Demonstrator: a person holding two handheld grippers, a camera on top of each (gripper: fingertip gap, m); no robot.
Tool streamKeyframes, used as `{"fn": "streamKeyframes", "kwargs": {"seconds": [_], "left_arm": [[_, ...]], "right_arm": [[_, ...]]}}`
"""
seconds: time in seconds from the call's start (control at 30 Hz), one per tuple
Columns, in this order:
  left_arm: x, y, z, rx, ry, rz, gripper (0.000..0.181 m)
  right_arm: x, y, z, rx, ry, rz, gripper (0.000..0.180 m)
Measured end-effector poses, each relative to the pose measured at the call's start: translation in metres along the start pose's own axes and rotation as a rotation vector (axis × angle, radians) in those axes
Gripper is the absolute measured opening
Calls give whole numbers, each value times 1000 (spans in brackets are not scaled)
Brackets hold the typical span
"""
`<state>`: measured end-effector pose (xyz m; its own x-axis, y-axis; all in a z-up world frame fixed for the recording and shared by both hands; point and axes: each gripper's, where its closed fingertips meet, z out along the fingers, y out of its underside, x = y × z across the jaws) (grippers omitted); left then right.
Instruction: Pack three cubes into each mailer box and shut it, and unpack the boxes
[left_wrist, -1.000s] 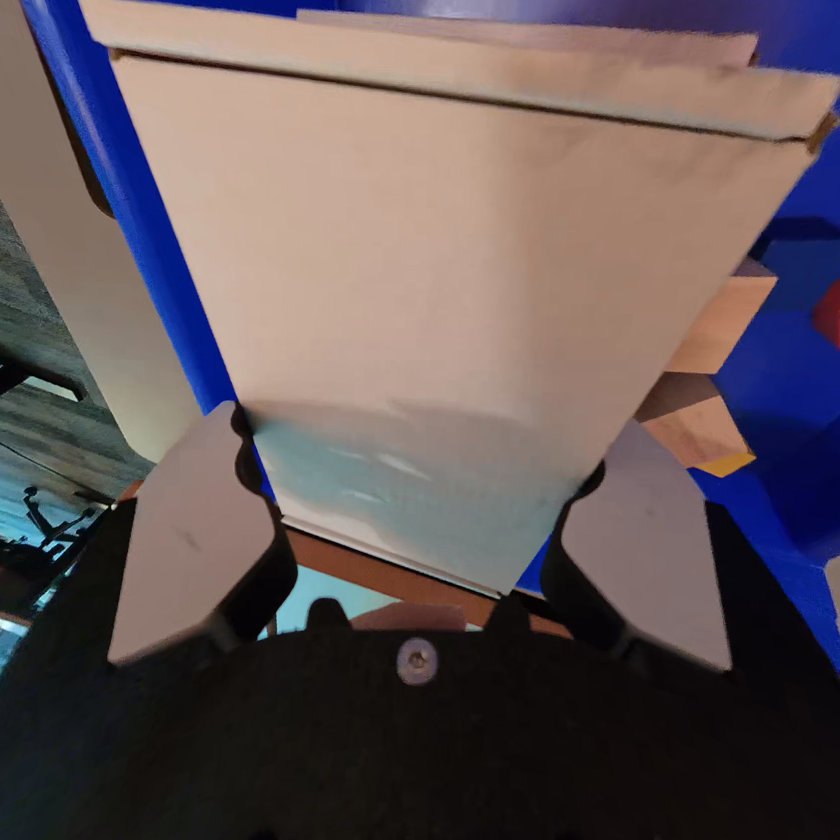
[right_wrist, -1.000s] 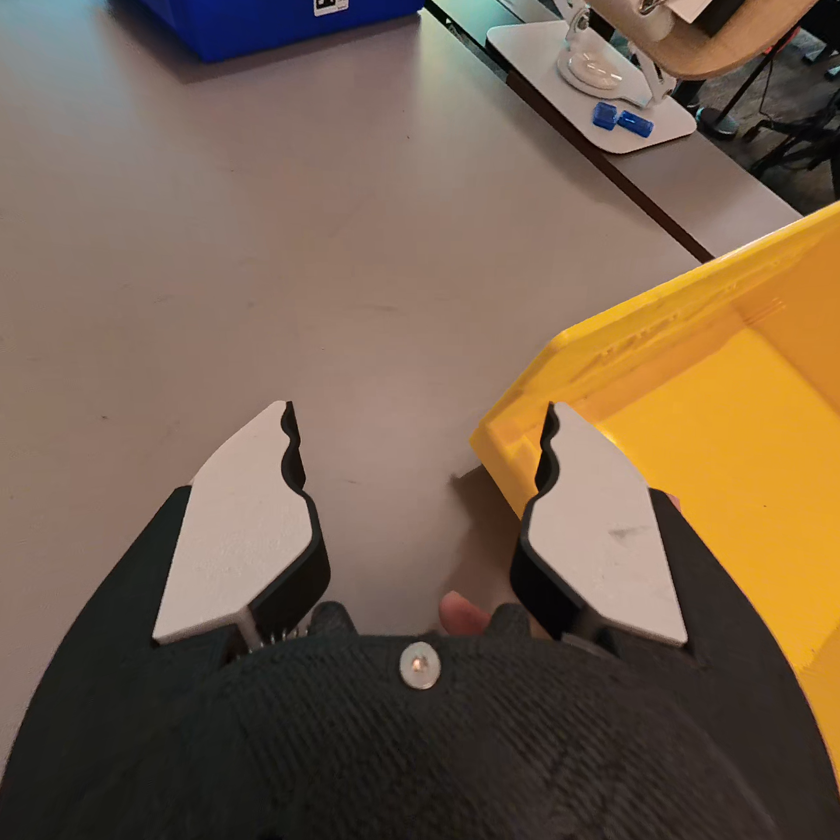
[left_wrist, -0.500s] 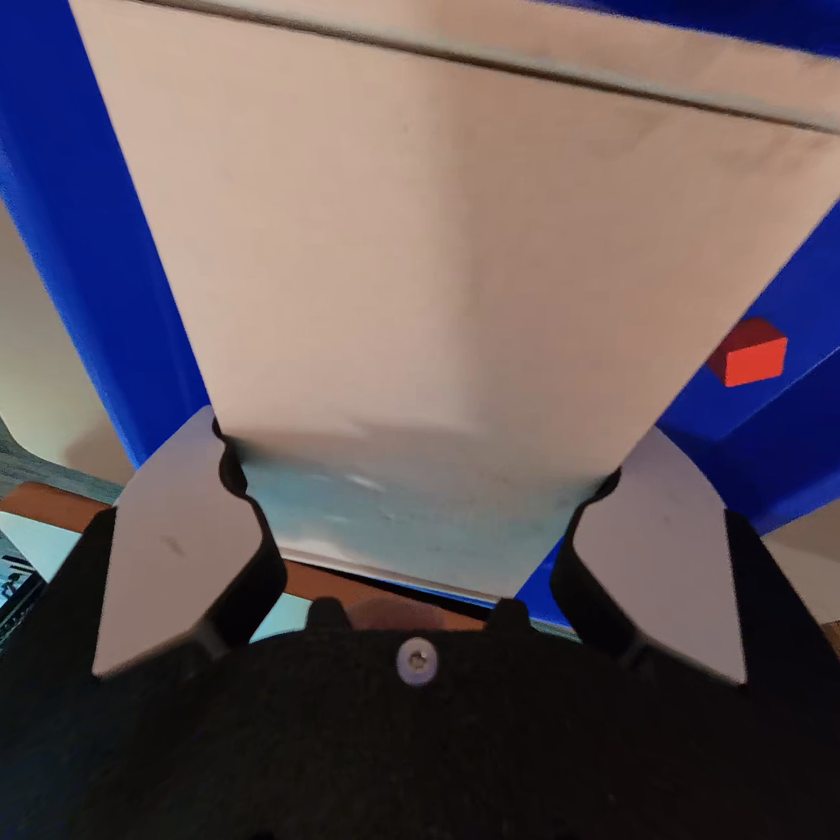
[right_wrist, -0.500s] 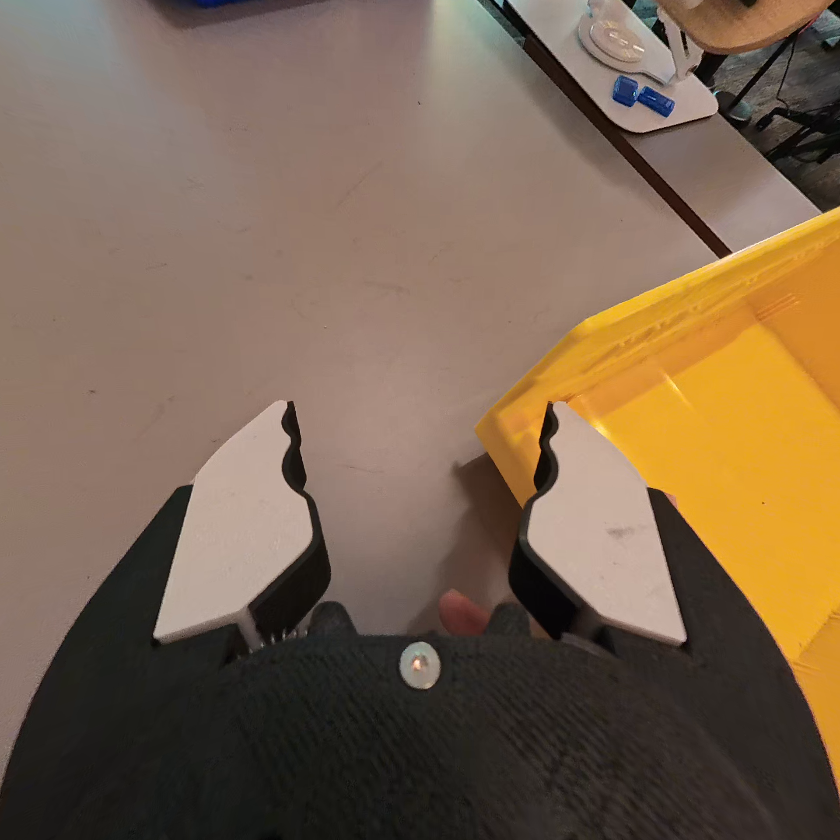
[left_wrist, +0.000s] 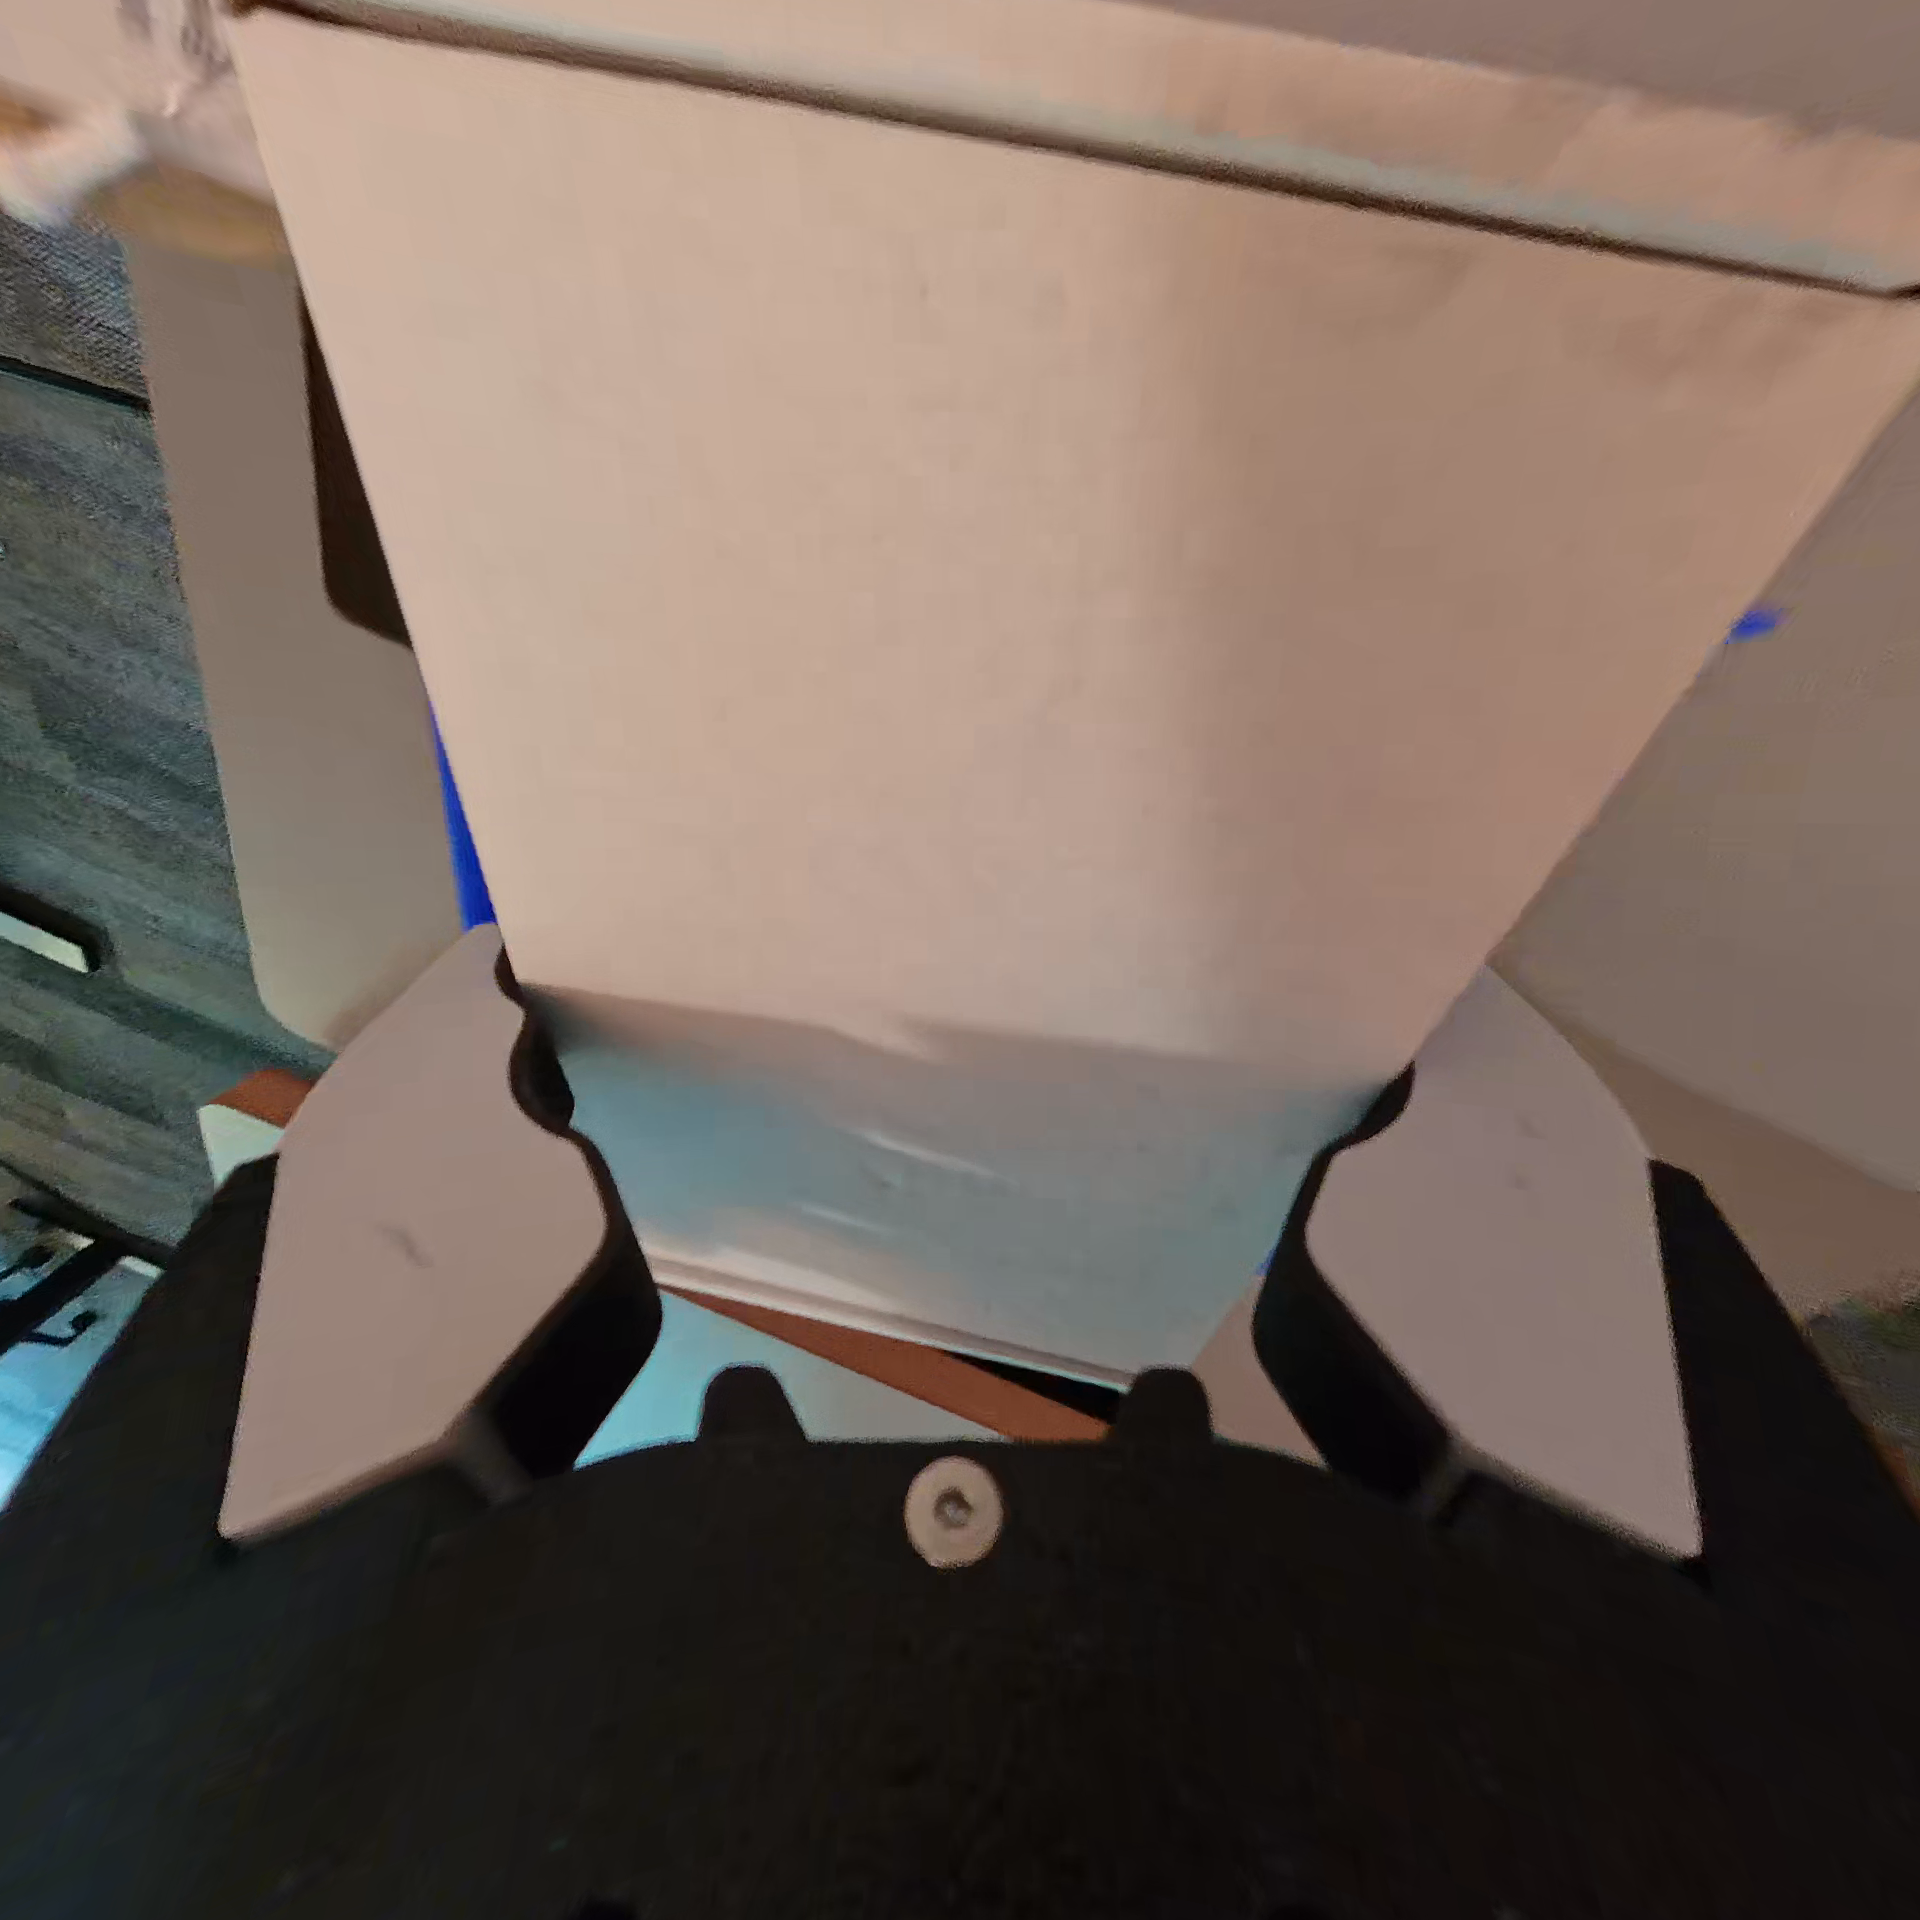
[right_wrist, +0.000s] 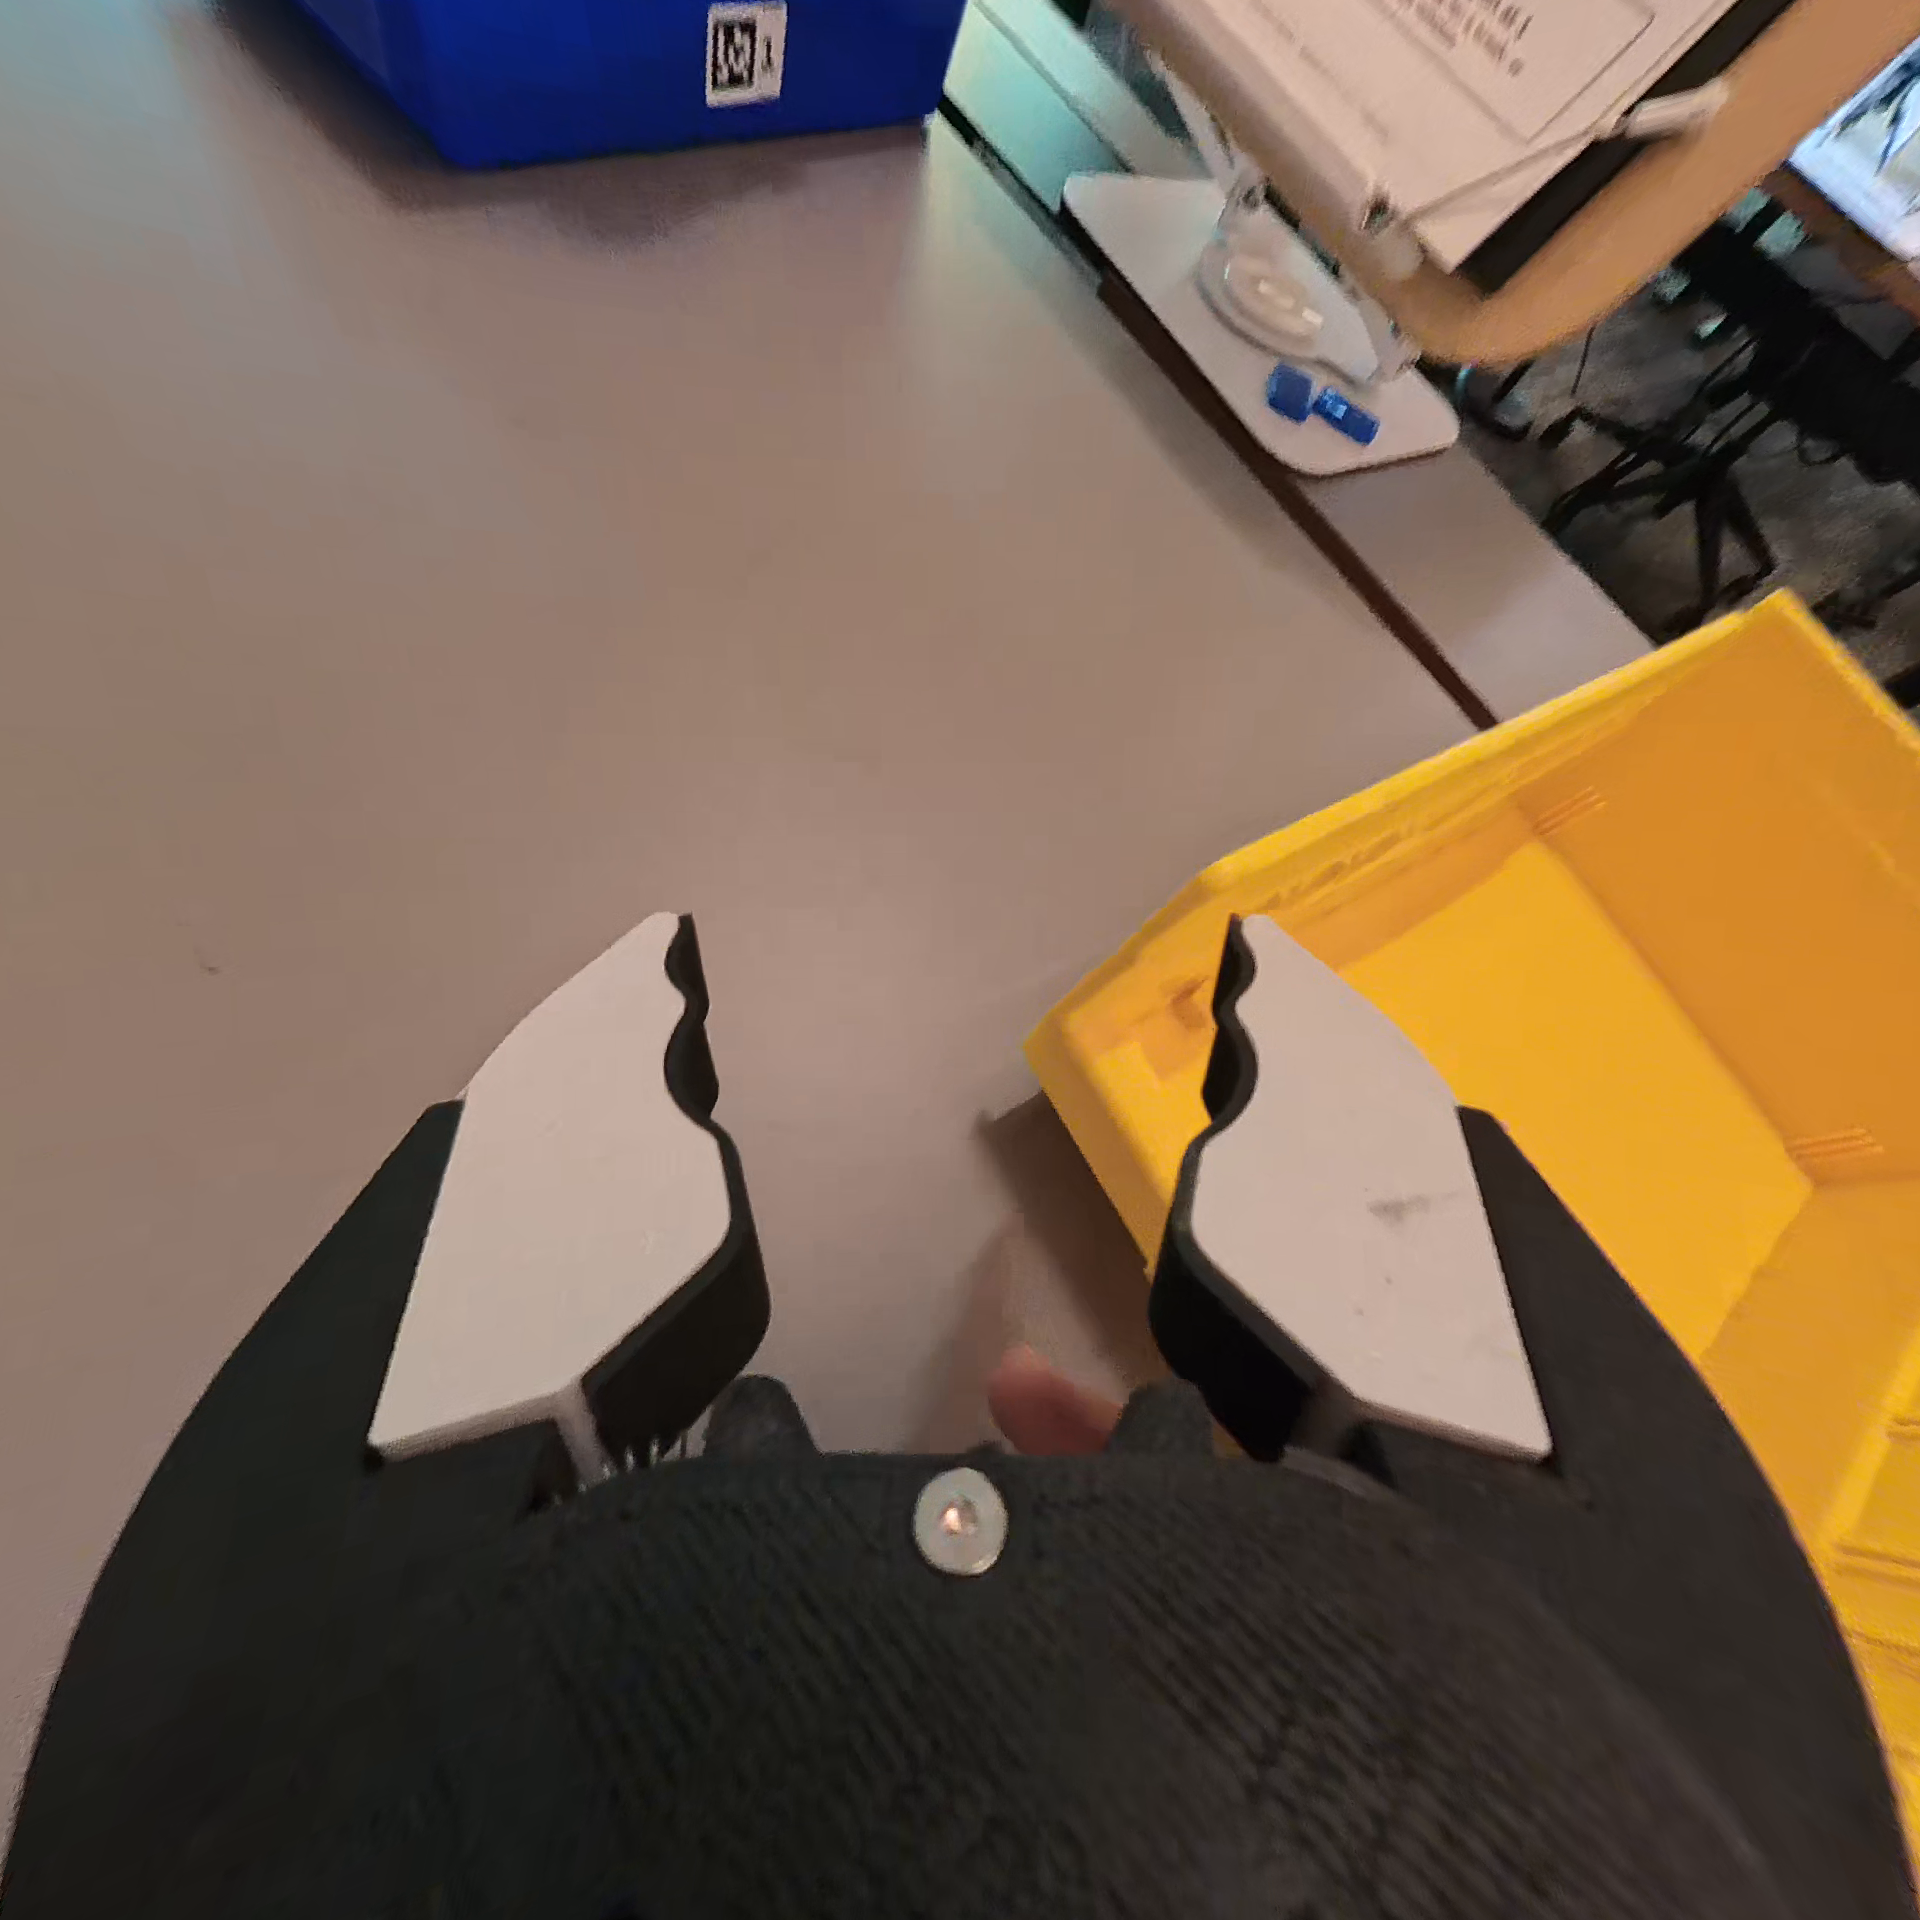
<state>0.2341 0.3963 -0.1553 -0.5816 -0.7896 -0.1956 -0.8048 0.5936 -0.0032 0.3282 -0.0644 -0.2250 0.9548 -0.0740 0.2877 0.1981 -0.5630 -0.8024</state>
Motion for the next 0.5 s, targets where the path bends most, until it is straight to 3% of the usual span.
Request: {"fn": "streamKeyframes", "kwargs": {"seconds": [0.13,0.27,0.5], "left_arm": [[80,-43,-27,2,-18,22,145],[191,-91,-10,46,17,123,145],[320,-127,68,4,36,156,145]], "right_arm": [[1,-27,-9,93,47,-43,91],[-3,-49,-13,154,58,-21,86],[-27,-52,0,121,-87,92,31]]}}
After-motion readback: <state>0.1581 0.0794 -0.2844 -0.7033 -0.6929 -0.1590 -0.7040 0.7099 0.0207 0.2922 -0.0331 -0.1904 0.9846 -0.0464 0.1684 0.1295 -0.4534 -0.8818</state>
